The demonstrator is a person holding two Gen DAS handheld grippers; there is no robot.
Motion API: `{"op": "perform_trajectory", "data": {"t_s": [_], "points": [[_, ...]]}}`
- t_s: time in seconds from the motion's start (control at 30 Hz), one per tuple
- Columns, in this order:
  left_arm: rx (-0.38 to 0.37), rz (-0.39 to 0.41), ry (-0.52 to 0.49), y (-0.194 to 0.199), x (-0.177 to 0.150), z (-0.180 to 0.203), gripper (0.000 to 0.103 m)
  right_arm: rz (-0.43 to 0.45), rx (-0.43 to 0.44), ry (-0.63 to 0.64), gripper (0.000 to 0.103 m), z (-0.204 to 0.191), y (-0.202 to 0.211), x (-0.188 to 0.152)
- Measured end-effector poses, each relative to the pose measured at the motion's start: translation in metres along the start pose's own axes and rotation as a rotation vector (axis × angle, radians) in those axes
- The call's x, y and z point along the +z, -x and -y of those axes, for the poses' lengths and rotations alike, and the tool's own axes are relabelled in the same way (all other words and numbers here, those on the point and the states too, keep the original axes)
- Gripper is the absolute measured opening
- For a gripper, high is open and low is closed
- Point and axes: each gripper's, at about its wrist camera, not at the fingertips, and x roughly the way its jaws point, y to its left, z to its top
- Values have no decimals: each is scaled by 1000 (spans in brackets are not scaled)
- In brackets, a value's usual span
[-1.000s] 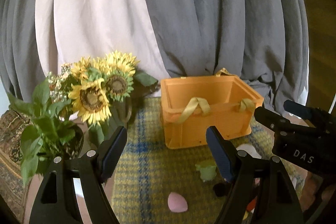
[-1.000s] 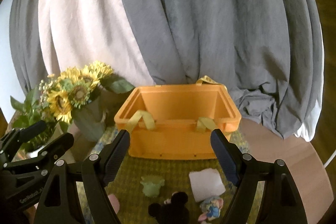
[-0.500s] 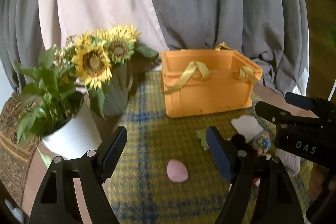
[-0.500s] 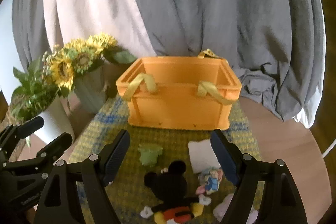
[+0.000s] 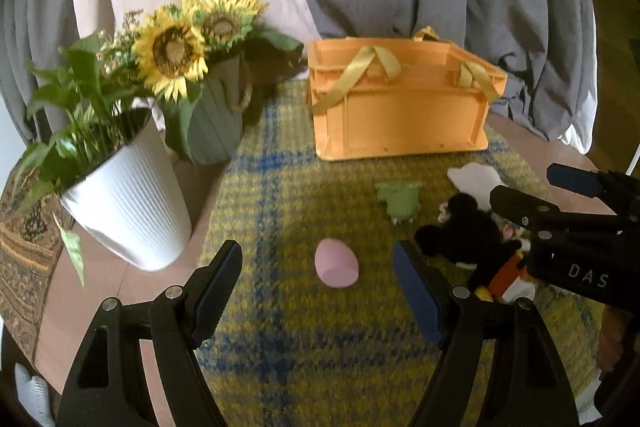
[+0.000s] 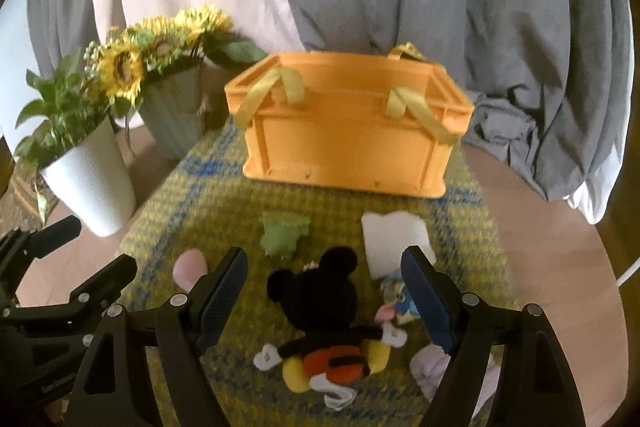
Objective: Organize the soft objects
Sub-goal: 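Grasp the pink egg sponge with the left tool while the right tool grasps the Mickey plush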
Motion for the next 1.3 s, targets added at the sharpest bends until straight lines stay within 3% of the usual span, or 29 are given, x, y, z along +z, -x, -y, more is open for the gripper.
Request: {"op": "perform_trajectory", "data": {"t_s": [0.83,1.1,1.3], "points": [[-55,-140,-13,-72,-14,9,75,-193,19,-14,79,8,-67,-29],[-68,-180,14,-91,-13,6,69,-233,55,-33,73,6,-85,-28],[-87,-210,22,-103,-15,6,53,-237,62,-39,67,2,-91,-28]]}}
